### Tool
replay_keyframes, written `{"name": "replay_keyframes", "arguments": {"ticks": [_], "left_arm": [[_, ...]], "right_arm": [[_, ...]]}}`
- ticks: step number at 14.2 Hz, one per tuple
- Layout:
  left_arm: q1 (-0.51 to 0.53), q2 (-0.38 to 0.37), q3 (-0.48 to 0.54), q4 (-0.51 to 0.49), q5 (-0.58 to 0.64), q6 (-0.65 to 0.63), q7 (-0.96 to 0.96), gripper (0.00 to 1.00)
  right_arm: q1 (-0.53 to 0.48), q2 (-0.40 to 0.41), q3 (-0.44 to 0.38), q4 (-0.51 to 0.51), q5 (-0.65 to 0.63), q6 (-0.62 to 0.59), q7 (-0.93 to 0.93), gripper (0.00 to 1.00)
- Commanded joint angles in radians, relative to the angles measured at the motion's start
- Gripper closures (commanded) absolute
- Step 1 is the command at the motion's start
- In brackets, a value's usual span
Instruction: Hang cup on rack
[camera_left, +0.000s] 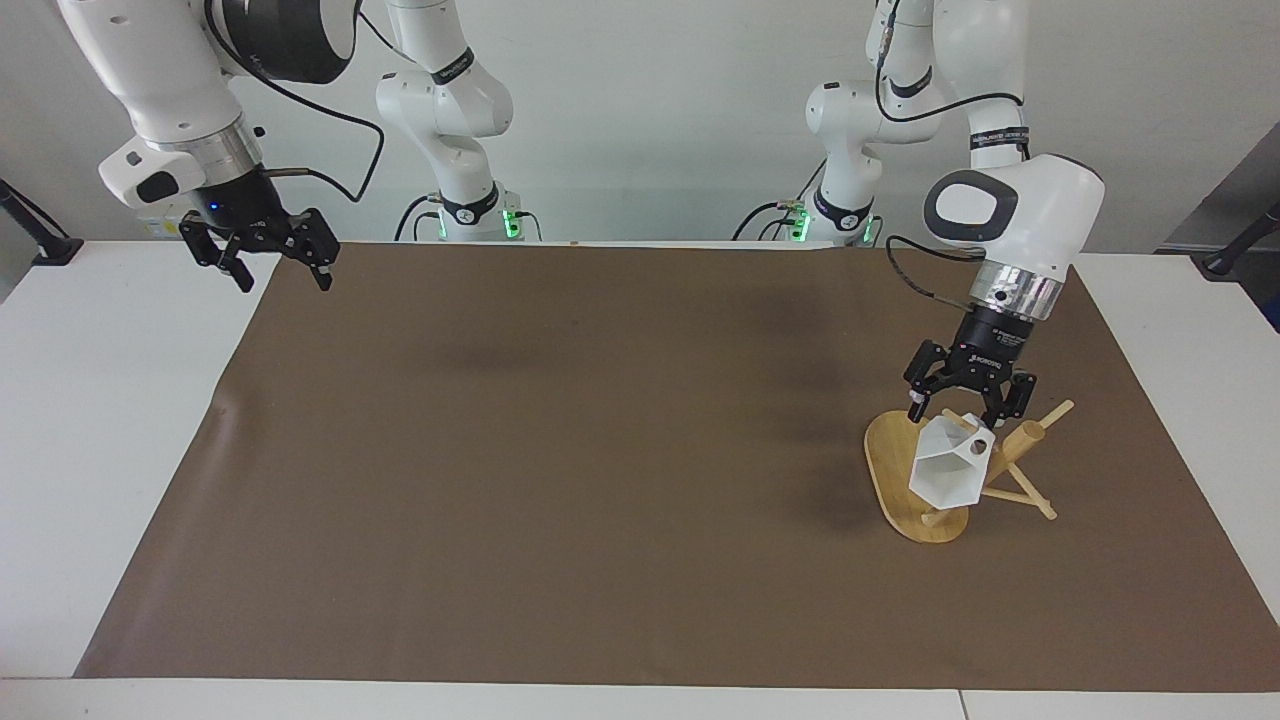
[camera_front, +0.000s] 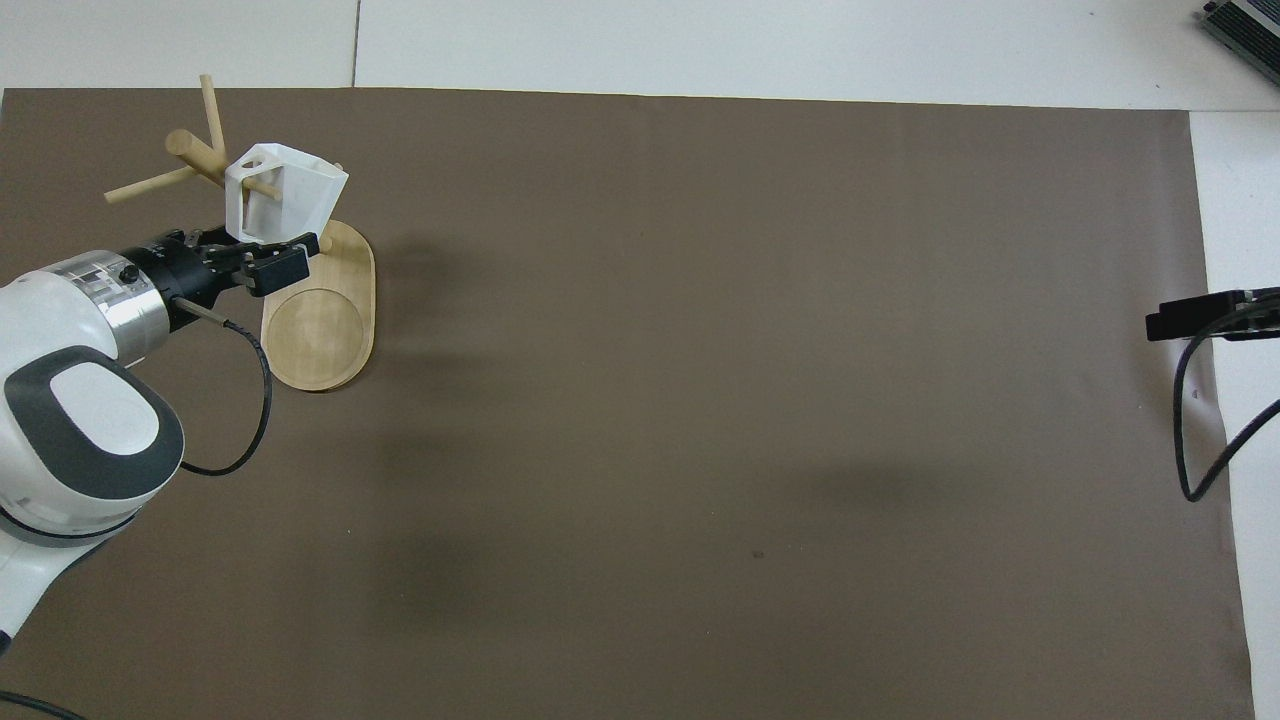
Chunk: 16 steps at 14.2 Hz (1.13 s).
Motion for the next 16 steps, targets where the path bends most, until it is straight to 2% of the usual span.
{"name": "replay_keyframes", "arguments": {"ticks": [1,8,12,16], "left_arm": [[0.013,0.0,-0.002,0.008,0.018,-0.019,-0.018,0.0],[0.089,-0.061,-0.001,-0.007,0.051,-0.188,-0.014,0.0],[0.158,-0.126,-0.001,-0.001,0.181,-0.33,-0.014,0.0],[0.163,-0.158,0.001,0.01,0.304,-0.418,-0.014,0.0]], "right_arm": [[0.0,-0.005,0.001,0.008,-0.018,-0.04,0.041,0.0],[0.0,-0.012,0.002,0.008,-0.016,-0.063,0.04,0.0],[0.0,-0.02,0.002,-0.001,-0.016,-0.075,0.041,0.0],[0.0,-0.022,0.001,-0.003,-0.016,-0.085,0.04,0.0]]}}
